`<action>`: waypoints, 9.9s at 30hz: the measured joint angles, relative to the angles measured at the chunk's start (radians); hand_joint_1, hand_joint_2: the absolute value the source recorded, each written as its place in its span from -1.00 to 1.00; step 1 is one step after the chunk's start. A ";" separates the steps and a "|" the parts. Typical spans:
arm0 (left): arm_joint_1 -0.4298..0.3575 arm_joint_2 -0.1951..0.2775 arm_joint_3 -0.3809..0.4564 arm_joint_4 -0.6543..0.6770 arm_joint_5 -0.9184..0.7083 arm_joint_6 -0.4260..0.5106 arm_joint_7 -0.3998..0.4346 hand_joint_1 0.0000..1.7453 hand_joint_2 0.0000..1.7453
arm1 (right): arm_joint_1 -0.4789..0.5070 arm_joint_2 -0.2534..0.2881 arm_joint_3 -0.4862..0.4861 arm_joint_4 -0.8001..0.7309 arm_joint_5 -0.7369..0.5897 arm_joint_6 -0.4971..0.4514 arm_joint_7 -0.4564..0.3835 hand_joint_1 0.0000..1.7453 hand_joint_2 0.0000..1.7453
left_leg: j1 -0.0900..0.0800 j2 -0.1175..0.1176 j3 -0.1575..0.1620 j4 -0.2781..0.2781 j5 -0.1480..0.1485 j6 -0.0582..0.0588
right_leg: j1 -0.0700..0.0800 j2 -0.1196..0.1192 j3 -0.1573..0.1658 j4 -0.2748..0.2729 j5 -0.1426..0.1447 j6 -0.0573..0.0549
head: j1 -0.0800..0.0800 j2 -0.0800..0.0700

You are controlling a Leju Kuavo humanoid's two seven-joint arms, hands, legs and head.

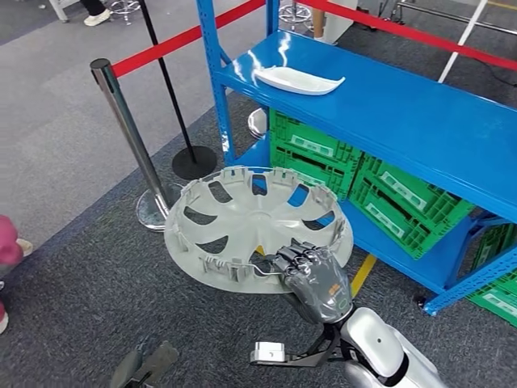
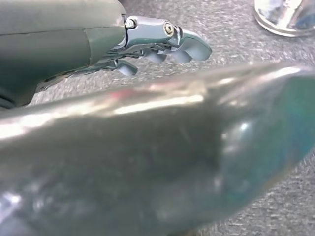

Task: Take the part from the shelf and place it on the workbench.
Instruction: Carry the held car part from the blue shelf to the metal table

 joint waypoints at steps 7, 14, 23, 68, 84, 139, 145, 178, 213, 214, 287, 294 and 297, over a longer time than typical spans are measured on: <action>-0.003 -0.002 0.000 0.000 0.000 0.000 -0.002 -1.00 -1.00 | -0.005 -0.006 -0.008 -0.005 0.010 -0.008 0.000 1.00 1.00 | -0.010 0.072 0.106 -0.121 0.055 0.013 | 0.012 -0.094 -0.007 0.002 0.000 0.004 | 0.000 0.000; 0.000 0.001 0.001 0.000 0.003 0.001 -0.005 -1.00 -1.00 | -0.013 -0.020 -0.034 -0.016 0.026 -0.025 0.011 1.00 1.00 | -0.011 0.029 0.118 -0.178 0.073 0.053 | 0.008 -0.054 -0.048 0.095 -0.061 0.037 | 0.006 0.000; 0.001 0.000 0.002 0.000 0.010 0.001 -0.005 -1.00 -1.00 | -0.007 -0.041 -0.062 -0.024 0.040 -0.035 0.020 1.00 1.00 | -0.007 -0.095 0.103 -0.170 0.085 0.044 | -0.006 0.086 -0.022 0.025 0.004 0.036 | 0.009 0.000; 0.001 0.003 0.005 0.000 0.022 -0.004 -0.005 -1.00 -1.00 | 0.005 -0.059 -0.112 -0.050 0.054 -0.055 0.032 1.00 1.00 | -0.004 0.064 0.080 -0.118 0.069 -0.001 | 0.009 -0.081 -0.018 -0.011 0.023 0.016 | 0.020 0.000; -0.004 0.004 0.005 0.000 0.023 -0.011 -0.003 -1.00 -1.00 | 0.010 -0.060 -0.114 -0.051 0.053 -0.054 0.032 1.00 1.00 | 0.000 -0.098 0.099 -0.166 0.086 0.042 | -0.010 0.079 -0.043 0.026 0.024 0.041 | 0.031 0.000; -0.006 0.009 0.004 -0.002 0.033 -0.021 0.006 -1.00 -1.00 | 0.024 -0.065 -0.120 -0.058 0.051 -0.053 0.035 1.00 1.00 | -0.013 0.004 0.108 -0.171 0.082 0.073 | 0.006 -0.017 -0.116 0.215 -0.097 0.053 | 0.032 0.000; -0.008 0.007 0.003 -0.002 0.033 -0.028 0.008 -1.00 -1.00 | 0.025 -0.065 -0.119 -0.058 0.052 -0.053 0.034 1.00 1.00 | -0.006 -0.084 0.105 -0.163 0.083 0.059 | -0.012 0.047 -0.065 0.081 0.006 0.063 | 0.033 0.000; -0.020 0.013 -0.007 -0.002 0.033 -0.041 0.009 -1.00 -1.00 | 0.039 -0.068 -0.131 -0.061 -0.006 -0.031 0.018 1.00 1.00 | -0.018 -0.011 0.103 -0.158 0.076 0.061 | -0.004 0.002 -0.037 0.008 0.027 0.054 | 0.030 0.000; -0.011 0.052 -0.007 0.002 0.113 -0.133 -0.110 -1.00 -1.00 | -0.003 -0.057 -0.105 -0.056 -0.025 0.029 0.002 1.00 1.00 | -0.021 -0.011 0.133 -0.186 0.050 0.095 | -0.010 0.003 -0.106 0.136 -0.018 0.068 | 0.038 0.000; -0.011 0.052 -0.007 0.003 0.115 -0.133 -0.111 -1.00 -1.00 | -0.004 -0.056 -0.103 -0.055 -0.025 0.031 0.003 1.00 1.00 | -0.021 -0.011 0.139 -0.185 0.046 0.095 | -0.010 0.003 -0.142 0.199 -0.043 0.068 | 0.039 0.000; 0.054 0.019 0.091 -0.002 0.092 -0.086 -0.081 -1.00 -1.00 | 0.072 -0.203 -0.275 -0.103 0.061 0.075 0.053 1.00 1.00 | -0.073 -0.001 0.083 -0.144 0.041 0.075 | -0.012 0.009 0.029 -0.031 -0.018 0.052 | 0.022 0.000; 0.044 0.007 0.096 -0.004 0.094 -0.086 -0.079 -1.00 -1.00 | 0.070 -0.212 -0.285 -0.117 0.069 0.079 0.052 1.00 1.00 | -0.027 0.020 0.003 -0.002 0.061 0.053 | -0.010 0.008 0.064 -0.033 -0.038 0.037 | 0.013 0.000; 0.043 0.007 0.108 -0.006 0.095 -0.086 -0.077 -1.00 -1.00 | 0.054 -0.215 -0.286 -0.125 0.072 0.086 0.052 1.00 1.00 | -0.042 0.019 0.072 -0.155 0.123 0.090 | -0.005 0.010 0.072 -0.035 -0.047 0.044 | 0.014 0.000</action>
